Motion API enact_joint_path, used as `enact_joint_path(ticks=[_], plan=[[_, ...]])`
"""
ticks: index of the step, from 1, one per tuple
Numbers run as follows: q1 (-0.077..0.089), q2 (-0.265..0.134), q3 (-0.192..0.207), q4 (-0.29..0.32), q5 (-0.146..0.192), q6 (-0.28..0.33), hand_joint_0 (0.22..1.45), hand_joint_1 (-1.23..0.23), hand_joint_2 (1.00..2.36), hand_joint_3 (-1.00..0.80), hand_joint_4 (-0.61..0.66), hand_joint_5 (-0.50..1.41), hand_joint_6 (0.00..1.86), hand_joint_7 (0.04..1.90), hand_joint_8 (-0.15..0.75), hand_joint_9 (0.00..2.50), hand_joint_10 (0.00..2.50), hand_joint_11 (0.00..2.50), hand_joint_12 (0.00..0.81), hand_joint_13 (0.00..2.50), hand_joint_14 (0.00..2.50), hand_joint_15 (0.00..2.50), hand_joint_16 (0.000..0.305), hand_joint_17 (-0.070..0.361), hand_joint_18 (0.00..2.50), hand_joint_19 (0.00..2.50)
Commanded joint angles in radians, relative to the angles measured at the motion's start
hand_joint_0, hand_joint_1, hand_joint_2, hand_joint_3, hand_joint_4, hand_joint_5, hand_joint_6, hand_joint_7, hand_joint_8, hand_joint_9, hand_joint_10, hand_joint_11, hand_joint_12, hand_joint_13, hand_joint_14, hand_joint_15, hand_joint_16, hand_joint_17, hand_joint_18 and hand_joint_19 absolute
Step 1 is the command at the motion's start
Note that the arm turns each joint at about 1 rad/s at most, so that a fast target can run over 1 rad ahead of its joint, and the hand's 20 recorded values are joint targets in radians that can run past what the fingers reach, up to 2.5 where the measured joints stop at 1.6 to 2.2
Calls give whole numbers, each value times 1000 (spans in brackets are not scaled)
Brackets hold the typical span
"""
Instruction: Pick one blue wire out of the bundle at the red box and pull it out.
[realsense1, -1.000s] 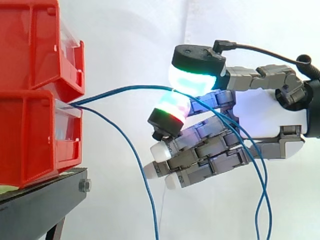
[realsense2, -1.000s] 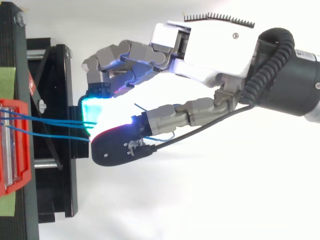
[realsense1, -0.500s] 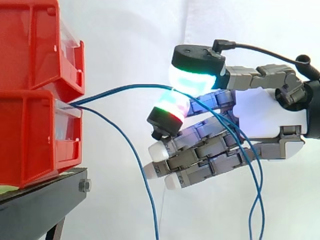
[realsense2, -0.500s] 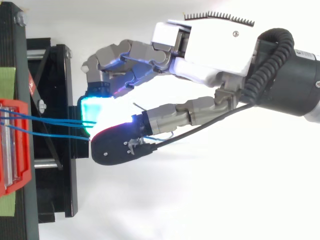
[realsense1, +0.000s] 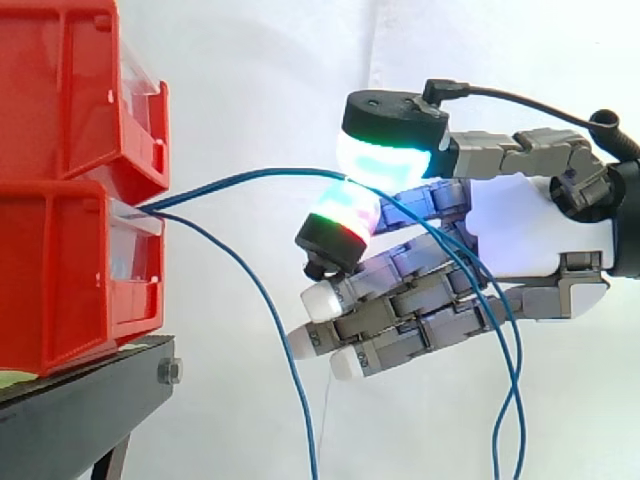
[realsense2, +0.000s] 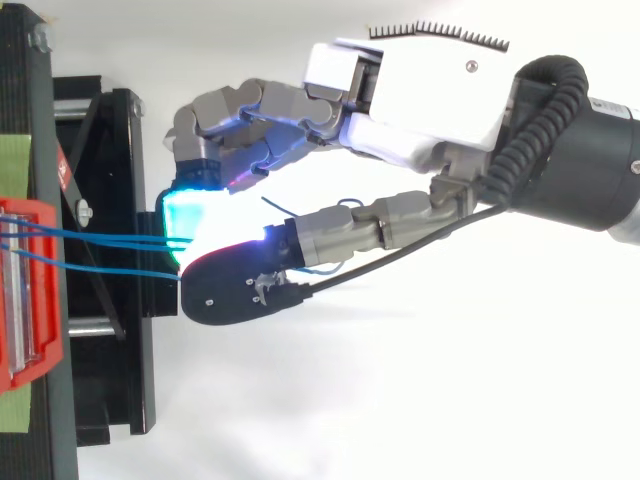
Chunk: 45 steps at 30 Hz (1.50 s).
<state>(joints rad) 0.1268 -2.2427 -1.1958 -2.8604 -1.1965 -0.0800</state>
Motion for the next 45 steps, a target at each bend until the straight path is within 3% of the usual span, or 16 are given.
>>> enact_joint_path(ticks=[1,5,13,18,27,40,45], plan=[[-1,0,-1,1,0,0,602,-849,1018,-3,534,-55,501,1548,291,890,12,343,410,301,0,12,69,155,298,181],[-1,0,1,1,0,0,618,-772,1013,6,511,-37,503,1360,262,932,9,231,400,318,0,0,70,157,298,190],[-3,0,1,1,0,0,633,-765,1018,-6,510,-38,504,1323,249,937,11,282,384,324,0,14,65,146,278,184],[-3,0,-1,1,0,-1,636,-759,1016,28,540,-32,505,1189,244,977,8,199,380,339,1,0,66,148,291,189],[-4,0,-1,3,0,-4,628,-780,1021,3,442,-48,504,1350,260,920,15,405,389,303,0,26,64,143,261,186],[-6,0,-1,3,0,-4,661,-849,1025,-34,496,-53,503,1345,246,878,14,358,374,280,0,6,60,136,242,164],[-6,0,-1,3,-2,-4,656,-788,1023,-17,577,-43,505,1080,225,903,7,172,359,288,0,0,61,137,264,188]])
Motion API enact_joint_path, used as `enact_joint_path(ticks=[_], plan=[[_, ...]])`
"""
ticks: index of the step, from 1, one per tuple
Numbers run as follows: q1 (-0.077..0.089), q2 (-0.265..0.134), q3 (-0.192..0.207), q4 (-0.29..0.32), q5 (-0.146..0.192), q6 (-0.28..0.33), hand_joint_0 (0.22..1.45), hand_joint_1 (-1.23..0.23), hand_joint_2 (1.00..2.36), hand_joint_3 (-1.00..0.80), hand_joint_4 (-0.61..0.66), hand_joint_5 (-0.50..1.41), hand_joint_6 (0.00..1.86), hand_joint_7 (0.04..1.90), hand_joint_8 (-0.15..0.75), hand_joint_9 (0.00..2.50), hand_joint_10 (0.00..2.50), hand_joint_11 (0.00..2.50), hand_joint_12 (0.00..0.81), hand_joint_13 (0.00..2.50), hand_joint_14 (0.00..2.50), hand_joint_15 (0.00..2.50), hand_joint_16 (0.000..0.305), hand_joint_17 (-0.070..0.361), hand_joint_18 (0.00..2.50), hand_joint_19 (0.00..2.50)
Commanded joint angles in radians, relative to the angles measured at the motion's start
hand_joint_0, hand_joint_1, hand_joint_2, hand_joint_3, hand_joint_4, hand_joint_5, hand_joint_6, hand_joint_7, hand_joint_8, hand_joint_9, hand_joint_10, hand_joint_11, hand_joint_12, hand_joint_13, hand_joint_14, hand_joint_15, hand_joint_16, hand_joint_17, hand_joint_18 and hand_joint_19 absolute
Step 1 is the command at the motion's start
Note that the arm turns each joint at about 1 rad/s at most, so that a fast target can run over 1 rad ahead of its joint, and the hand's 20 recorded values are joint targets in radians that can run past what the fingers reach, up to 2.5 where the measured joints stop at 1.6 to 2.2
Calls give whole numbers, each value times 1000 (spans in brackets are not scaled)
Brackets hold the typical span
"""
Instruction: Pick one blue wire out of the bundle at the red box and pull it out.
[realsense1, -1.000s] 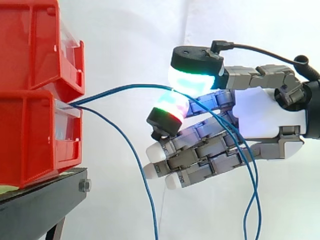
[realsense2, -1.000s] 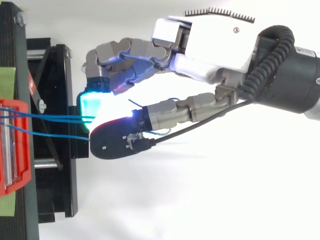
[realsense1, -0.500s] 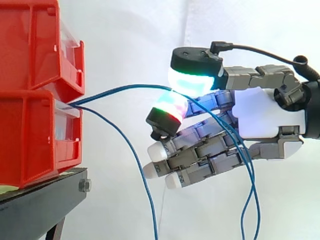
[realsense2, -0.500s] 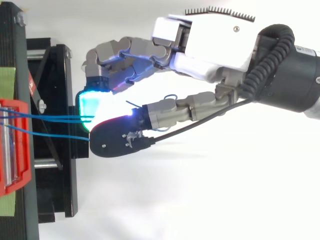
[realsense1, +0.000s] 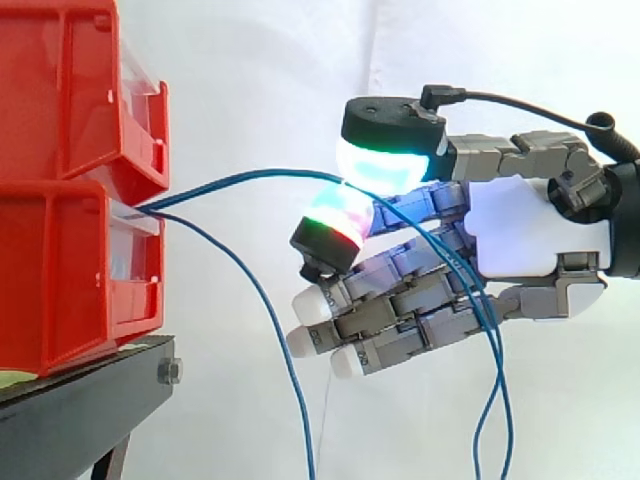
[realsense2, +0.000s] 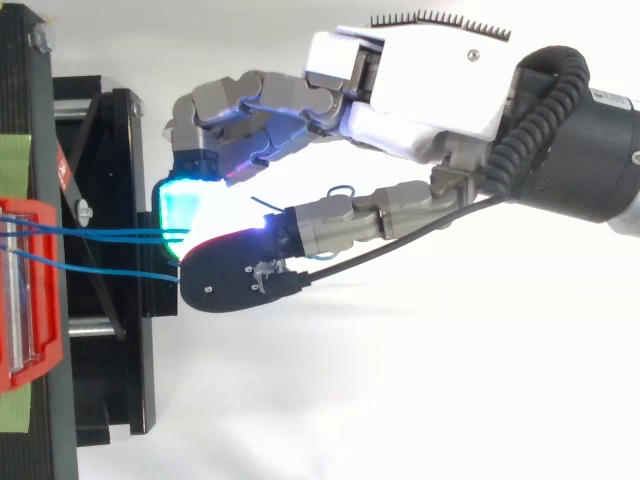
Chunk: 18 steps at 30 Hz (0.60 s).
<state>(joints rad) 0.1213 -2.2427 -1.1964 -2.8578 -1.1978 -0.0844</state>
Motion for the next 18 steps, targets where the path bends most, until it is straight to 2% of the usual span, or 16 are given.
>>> enact_joint_path(ticks=[1,7,11,13,17,18], plan=[[0,0,0,0,1,0,655,-787,1022,-17,571,-43,505,1074,225,904,6,159,360,288,1,0,61,138,264,191],[0,0,0,0,0,-2,638,-759,1022,-34,497,-44,505,1132,231,895,9,221,364,275,1,0,61,138,236,184],[0,0,0,0,0,-2,631,-781,1023,-33,398,-53,504,1303,247,861,13,349,376,255,0,13,61,138,226,191],[-2,0,0,0,0,-2,629,-785,1023,-30,387,-54,504,1326,253,855,15,391,378,249,0,21,61,138,223,194],[0,0,0,0,0,-2,619,-812,1023,-26,361,-65,500,1491,272,841,18,497,392,233,0,24,63,142,218,189],[0,0,0,0,0,-2,615,-825,1023,-25,359,-83,547,1435,278,843,18,513,395,234,0,29,64,143,221,191]])
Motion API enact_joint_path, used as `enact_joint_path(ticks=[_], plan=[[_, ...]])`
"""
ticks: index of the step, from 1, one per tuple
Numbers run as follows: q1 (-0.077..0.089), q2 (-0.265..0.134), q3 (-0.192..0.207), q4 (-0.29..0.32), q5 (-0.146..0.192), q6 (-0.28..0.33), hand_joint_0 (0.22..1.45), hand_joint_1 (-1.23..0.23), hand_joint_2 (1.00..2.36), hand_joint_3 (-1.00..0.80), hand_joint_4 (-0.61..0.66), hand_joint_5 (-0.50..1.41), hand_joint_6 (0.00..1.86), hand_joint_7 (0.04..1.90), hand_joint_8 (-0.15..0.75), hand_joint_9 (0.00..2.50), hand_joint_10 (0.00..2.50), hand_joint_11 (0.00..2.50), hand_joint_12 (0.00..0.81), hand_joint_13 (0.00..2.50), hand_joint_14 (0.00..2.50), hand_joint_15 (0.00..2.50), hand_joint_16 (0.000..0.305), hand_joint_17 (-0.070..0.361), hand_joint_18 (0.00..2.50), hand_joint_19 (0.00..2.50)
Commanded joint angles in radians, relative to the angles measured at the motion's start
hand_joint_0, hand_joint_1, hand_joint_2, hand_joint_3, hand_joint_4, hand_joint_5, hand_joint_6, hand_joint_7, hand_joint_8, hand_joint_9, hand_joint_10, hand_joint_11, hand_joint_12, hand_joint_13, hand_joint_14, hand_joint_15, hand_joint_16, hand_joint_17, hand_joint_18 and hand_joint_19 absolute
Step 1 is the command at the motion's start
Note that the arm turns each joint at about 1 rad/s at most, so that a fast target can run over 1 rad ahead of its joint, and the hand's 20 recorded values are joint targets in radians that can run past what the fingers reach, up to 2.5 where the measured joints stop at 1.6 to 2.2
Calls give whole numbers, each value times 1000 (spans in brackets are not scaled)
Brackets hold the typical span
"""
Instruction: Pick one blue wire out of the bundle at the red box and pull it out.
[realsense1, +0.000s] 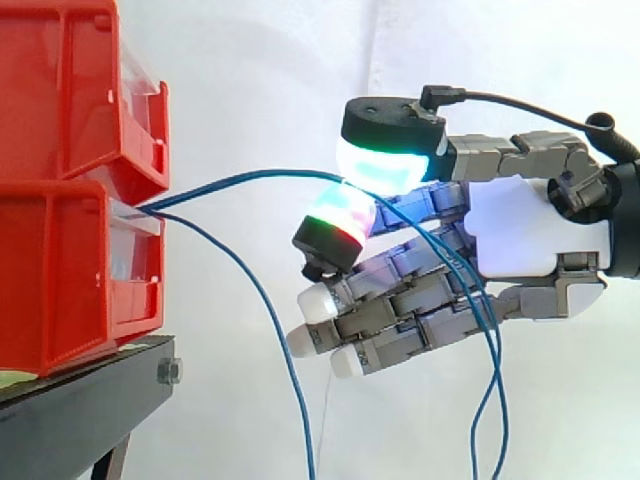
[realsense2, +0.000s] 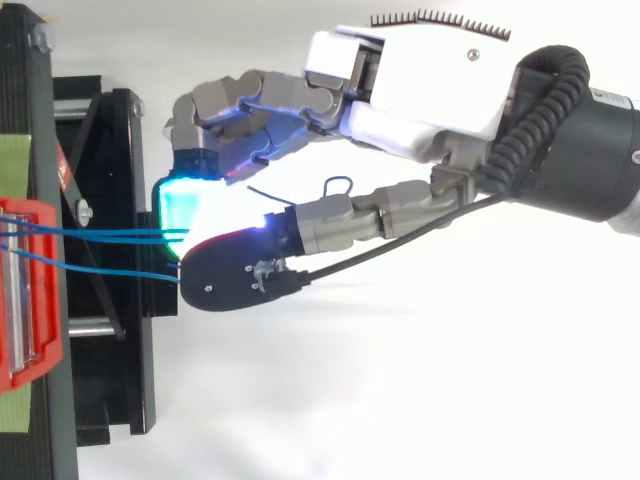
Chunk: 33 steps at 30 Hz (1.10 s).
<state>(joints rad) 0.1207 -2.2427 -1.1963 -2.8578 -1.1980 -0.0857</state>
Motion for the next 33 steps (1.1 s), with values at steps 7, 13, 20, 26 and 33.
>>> enact_joint_path(ticks=[7,13,20,26,33], plan=[[-1,0,1,0,0,0,599,-858,1023,-51,408,-112,658,1270,285,839,20,567,396,225,1,30,64,143,213,190],[0,0,0,0,0,0,571,-848,1023,-78,431,-111,659,1302,283,851,19,559,396,219,0,29,63,142,204,204],[0,0,1,0,2,11,577,-843,1023,-109,414,-112,665,1297,293,911,23,734,401,248,2,47,63,142,222,200],[0,0,0,-5,-12,129,601,-849,1024,-136,366,-121,675,1246,306,1011,29,1081,399,295,3,87,62,140,233,200],[0,0,0,-5,-26,167,618,-867,1023,-172,341,-121,672,1211,304,1012,27,1157,398,318,4,111,62,140,246,210]])
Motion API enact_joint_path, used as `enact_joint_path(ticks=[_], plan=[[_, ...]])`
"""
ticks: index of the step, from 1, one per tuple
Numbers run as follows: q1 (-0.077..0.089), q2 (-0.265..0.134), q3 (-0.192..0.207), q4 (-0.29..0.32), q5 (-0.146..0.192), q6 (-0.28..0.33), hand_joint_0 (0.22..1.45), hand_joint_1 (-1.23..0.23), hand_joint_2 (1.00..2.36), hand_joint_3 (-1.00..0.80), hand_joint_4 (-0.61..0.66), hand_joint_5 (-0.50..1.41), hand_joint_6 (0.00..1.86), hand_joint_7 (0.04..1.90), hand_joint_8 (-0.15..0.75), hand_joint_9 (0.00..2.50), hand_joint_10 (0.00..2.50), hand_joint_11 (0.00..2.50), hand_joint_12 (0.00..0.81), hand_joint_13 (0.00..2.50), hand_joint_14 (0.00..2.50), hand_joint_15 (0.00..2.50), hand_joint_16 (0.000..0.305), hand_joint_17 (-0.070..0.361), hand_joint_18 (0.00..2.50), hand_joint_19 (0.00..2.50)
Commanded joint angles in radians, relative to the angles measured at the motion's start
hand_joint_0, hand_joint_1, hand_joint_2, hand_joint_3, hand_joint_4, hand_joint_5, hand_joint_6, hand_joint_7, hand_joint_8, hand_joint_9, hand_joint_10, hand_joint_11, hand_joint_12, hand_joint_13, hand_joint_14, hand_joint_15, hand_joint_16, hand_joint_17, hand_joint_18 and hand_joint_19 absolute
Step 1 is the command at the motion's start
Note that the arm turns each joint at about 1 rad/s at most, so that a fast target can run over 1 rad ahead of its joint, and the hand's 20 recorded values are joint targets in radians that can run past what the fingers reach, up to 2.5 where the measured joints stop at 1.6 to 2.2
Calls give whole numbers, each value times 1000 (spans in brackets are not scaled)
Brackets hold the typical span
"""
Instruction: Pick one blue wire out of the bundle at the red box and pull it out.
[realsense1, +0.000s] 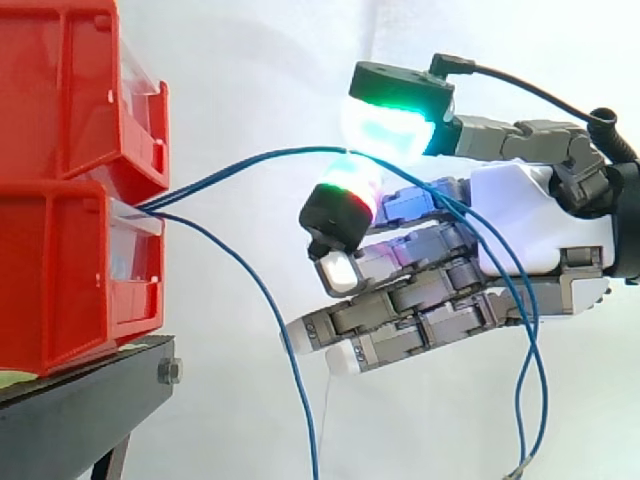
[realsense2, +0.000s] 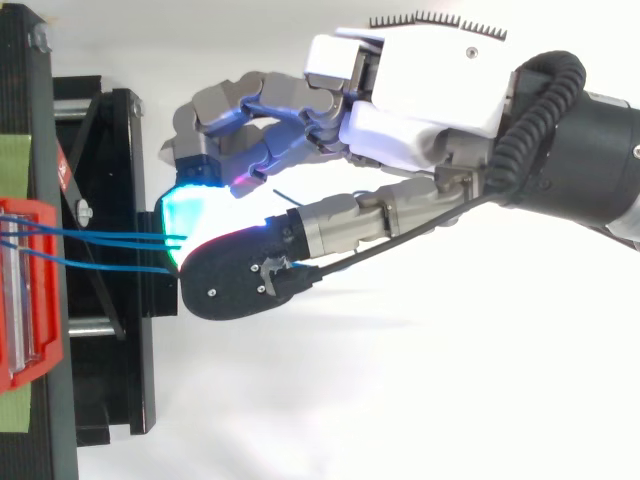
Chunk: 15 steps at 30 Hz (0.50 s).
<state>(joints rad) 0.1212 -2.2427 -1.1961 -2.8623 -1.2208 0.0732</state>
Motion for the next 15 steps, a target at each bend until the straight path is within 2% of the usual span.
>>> enact_joint_path(ticks=[1,7,9,11,15], plan=[[0,0,0,-2,-3,8,619,-868,1024,-171,337,-121,672,1213,305,1012,27,1152,398,318,4,111,62,140,246,210],[-2,0,0,-2,-5,7,628,-877,1023,-181,314,-118,661,1220,303,1020,25,1243,400,341,7,132,62,139,248,208],[-3,0,0,-2,-5,7,628,-878,1023,-182,321,-117,657,1227,306,1060,20,1413,401,377,7,172,62,139,252,209],[-5,0,0,-3,-5,7,630,-880,1023,-188,314,-116,655,1231,305,1076,18,1480,401,390,8,189,62,139,260,216],[-6,0,0,-11,-9,7,631,-881,1023,-195,317,-115,650,1242,309,1071,18,1488,403,390,8,184,62,139,260,214]])
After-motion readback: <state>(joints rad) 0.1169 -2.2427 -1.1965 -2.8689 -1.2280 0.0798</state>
